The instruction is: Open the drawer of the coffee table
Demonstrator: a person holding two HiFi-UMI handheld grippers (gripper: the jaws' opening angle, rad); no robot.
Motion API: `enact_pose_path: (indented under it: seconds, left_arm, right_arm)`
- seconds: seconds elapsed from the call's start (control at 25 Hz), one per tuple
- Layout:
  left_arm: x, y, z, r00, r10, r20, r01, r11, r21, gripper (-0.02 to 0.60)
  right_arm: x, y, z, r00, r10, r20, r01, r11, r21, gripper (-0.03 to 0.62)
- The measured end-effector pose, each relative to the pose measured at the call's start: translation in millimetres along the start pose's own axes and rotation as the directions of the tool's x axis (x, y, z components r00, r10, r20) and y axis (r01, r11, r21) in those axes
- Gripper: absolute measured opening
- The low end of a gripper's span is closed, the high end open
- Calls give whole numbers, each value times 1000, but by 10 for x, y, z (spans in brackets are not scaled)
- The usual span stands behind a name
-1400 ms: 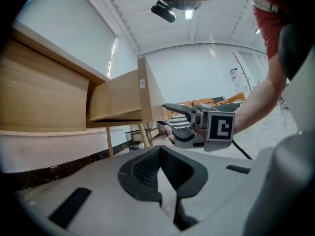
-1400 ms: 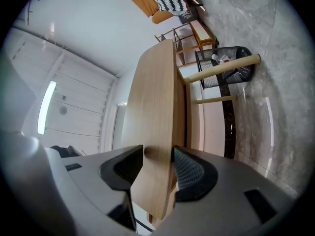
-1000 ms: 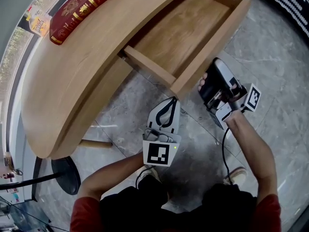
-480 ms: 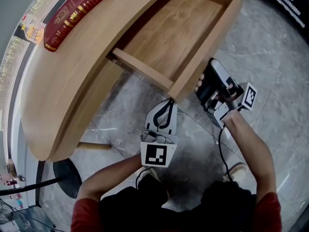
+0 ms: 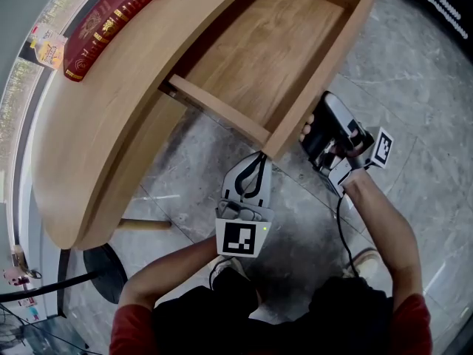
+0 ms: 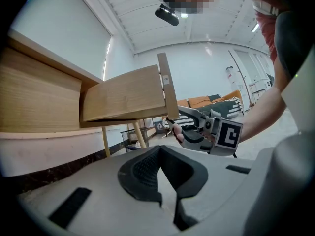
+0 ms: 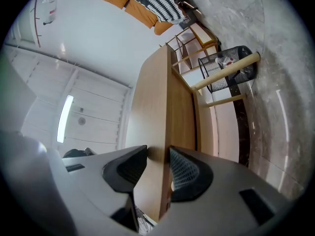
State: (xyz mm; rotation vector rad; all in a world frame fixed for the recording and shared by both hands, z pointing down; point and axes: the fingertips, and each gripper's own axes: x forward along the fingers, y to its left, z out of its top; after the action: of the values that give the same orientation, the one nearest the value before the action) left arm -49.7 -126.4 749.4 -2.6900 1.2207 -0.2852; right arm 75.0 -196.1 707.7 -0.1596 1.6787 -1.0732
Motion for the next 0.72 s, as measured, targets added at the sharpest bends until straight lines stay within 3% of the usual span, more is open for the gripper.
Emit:
enact_pose_path:
  seconds: [0.12,0.36,0.48,0.72]
  left_arm:
    - [-1,19,-39,1000,6,-3,-6,1000,-17,7]
    - [28,-29,-51,1000,-23,-19,24,999,39,6]
    - [43,-28,-56,1000,-18,-18,18,1000,9,7]
    - [61,-29,-108,999,-26,-29,27,1000,17,8]
  right_arm:
    - [-32,-43,-3,1000,1,3,-1,1000,4,146]
    - [-123,-136,0,1000,6,25,-6,1000,23,152]
    - [-147,-165,9,1000,13,27,-13,1000,27,152]
    - [-150,-171,14,1000,2,14,-2,1000,3,157]
